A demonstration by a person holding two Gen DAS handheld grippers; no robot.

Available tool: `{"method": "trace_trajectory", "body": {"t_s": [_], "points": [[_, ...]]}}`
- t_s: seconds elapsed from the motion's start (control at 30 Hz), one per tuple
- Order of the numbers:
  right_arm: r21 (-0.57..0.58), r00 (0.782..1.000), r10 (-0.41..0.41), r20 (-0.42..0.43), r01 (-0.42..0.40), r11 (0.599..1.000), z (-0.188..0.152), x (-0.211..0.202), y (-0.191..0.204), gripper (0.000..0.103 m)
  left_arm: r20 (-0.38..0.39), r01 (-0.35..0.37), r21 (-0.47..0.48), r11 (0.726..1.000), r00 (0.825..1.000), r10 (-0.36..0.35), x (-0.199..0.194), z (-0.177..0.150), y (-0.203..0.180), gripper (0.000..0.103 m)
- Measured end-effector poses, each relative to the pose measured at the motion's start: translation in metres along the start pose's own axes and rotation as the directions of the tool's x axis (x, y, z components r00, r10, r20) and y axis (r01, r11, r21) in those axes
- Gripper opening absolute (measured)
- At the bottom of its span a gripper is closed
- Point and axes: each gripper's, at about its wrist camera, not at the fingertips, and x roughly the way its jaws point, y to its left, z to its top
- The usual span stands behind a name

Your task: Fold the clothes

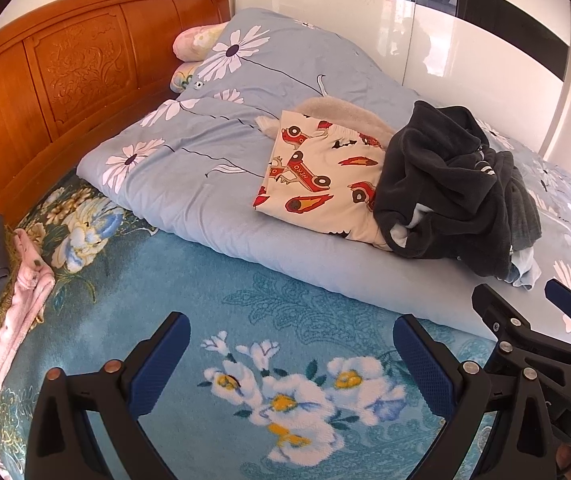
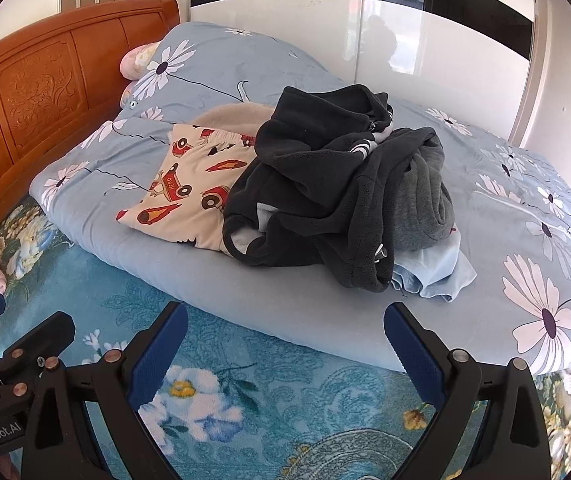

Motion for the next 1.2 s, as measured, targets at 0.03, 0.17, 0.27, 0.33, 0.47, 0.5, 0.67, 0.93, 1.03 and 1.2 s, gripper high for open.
{"method": "trace_trajectory", "body": {"t_s": [0.03, 0.17, 0.27, 0.33, 0.47, 0.5, 0.67, 0.93, 1.03, 1.2], "points": [[-0.002, 1.0, 0.001, 0.003, -0.001, 1.0, 0.0, -0.001, 0.0, 0.099, 0.0, 0.0, -0.001, 1.0, 1.0, 0.0, 0.0, 0.0, 0.0, 0.103], [-0.005, 1.0, 0.004, 0.009, -0.003, 1.0, 0.004, -0.004, 0.001, 0.099, 0.002, 0.0, -0.002, 1.0, 1.0, 0.0, -0.002, 0.001, 0.001, 0.103], [-0.003, 1.0, 0.009, 0.013, -0.009, 1.0, 0.006, -0.006, 0.001, 0.099, 0.007, -0.003, 0.003, 1.0, 1.0, 0.003, -0.003, 0.001, 0.001, 0.103], [-0.004, 1.0, 0.011, 0.01, -0.011, 1.0, 0.007, -0.006, 0.001, 0.099, 0.005, -0.003, 0.003, 1.0, 1.0, 0.003, -0.003, 0.0, 0.001, 0.103], [0.001, 1.0, 0.021, 0.007, -0.021, 1.0, 0.008, -0.007, -0.001, 0.099, 0.003, 0.001, -0.004, 1.0, 1.0, -0.001, -0.003, 0.0, 0.001, 0.103], [0.002, 1.0, 0.023, 0.008, -0.023, 1.0, 0.008, -0.007, -0.001, 0.099, 0.004, 0.002, -0.004, 1.0, 1.0, -0.002, -0.003, 0.0, 0.001, 0.103], [0.011, 1.0, 0.028, 0.006, -0.028, 1.0, 0.008, -0.007, -0.003, 0.099, 0.003, 0.005, -0.001, 1.0, 1.0, -0.005, -0.002, -0.001, 0.001, 0.103], [0.016, 0.999, 0.033, 0.001, -0.033, 0.999, 0.008, -0.005, -0.003, 0.099, 0.001, 0.009, -0.003, 1.0, 1.0, -0.009, 0.0, -0.002, 0.004, 0.103], [-0.004, 0.998, 0.055, -0.003, -0.055, 0.998, 0.008, -0.002, -0.001, 0.099, 0.014, 0.021, -0.015, 1.0, 1.0, -0.02, -0.007, -0.008, 0.015, 0.103], [0.005, 0.998, 0.067, -0.017, -0.067, 0.998, 0.026, 0.009, -0.02, 0.099, 0.08, 0.077, -0.066, 0.995, 0.994, -0.072, -0.039, -0.031, 0.044, 0.103]]}}
